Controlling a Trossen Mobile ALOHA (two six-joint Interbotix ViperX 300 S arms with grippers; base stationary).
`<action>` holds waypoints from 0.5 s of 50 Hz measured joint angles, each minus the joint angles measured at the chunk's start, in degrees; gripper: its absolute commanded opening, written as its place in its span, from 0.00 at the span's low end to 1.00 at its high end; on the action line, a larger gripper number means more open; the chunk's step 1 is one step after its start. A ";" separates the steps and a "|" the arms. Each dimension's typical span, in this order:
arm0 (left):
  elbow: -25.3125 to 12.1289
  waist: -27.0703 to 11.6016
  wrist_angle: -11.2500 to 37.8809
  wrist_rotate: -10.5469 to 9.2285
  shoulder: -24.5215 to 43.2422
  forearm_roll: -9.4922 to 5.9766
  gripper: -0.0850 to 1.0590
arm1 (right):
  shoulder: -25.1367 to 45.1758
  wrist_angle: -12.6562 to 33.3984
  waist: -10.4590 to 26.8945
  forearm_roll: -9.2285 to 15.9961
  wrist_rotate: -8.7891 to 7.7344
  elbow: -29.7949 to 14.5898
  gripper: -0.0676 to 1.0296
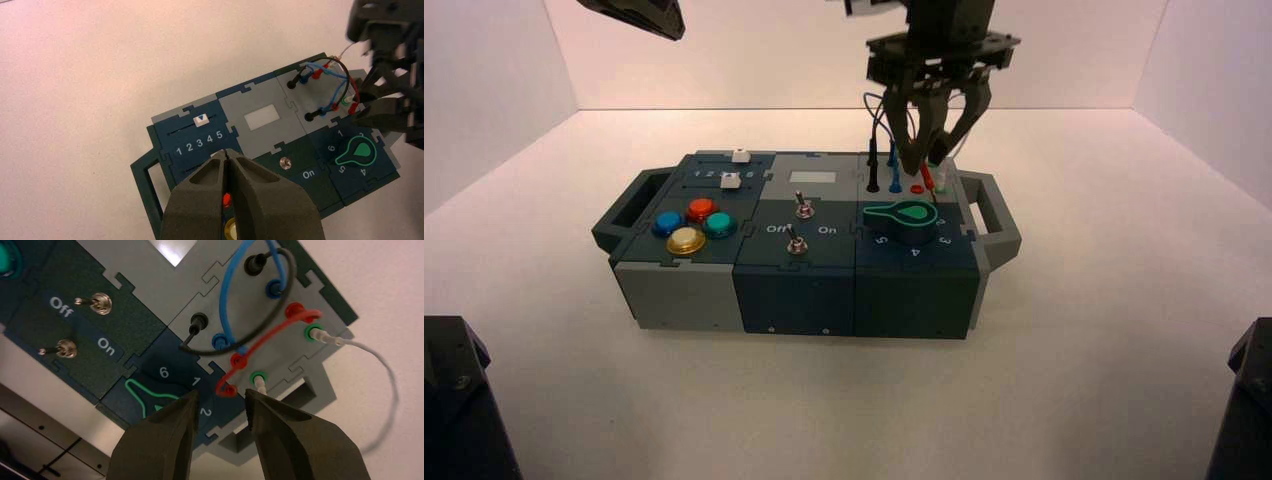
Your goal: Insert the red wire.
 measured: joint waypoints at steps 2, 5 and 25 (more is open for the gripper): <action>0.00 0.00 0.00 0.00 0.00 0.00 0.05 | 0.35 0.00 -0.09 0.00 0.00 -0.09 0.51; 0.09 0.00 0.00 0.00 0.00 0.00 0.05 | 0.97 0.00 0.00 0.00 0.00 -0.18 0.49; 0.00 0.00 0.00 0.00 -0.09 0.00 0.05 | 3.25 0.09 0.00 -0.09 0.09 -1.32 0.04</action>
